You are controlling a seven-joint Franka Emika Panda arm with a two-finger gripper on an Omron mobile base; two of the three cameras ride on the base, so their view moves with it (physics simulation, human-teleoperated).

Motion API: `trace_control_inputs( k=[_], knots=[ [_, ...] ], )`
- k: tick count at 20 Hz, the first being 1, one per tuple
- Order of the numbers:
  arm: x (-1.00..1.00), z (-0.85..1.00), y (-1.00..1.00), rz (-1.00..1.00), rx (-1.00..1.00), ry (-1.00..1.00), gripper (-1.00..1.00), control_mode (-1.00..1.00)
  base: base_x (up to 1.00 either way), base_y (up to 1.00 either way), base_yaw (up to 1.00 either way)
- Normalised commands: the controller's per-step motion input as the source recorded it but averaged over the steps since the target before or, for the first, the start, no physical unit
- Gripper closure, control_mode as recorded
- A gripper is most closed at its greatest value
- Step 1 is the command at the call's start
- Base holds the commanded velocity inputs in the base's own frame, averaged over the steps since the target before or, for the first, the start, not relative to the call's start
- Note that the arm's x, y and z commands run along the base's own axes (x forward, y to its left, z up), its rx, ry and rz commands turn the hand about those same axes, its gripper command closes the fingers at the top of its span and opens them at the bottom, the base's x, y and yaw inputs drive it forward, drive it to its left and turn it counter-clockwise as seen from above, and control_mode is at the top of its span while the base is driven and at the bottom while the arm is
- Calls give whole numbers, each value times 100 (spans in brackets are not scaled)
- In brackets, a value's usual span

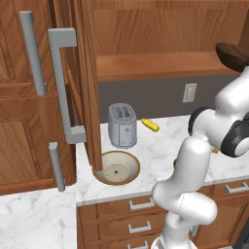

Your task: Pick both bowls and place them on the counter. Then place the bread in one bowl and place the cake in the other bowl.

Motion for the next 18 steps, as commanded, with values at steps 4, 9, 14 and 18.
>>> trace_control_inputs(
  k=[4, 9, 14, 18],
  knots=[
    [-76, 1, 30, 0, 3, 0, 100, -100, 0, 0, 0],
    [-77, 0, 32, 0, 0, 0, 100, -100, 0, 0, 0],
    [-70, 0, 36, 1, 0, 0, 100, -100, 0, 0, 0],
    [-64, -2, 32, 3, 0, 0, 100, -100, 0, 0, 0]
  ],
)
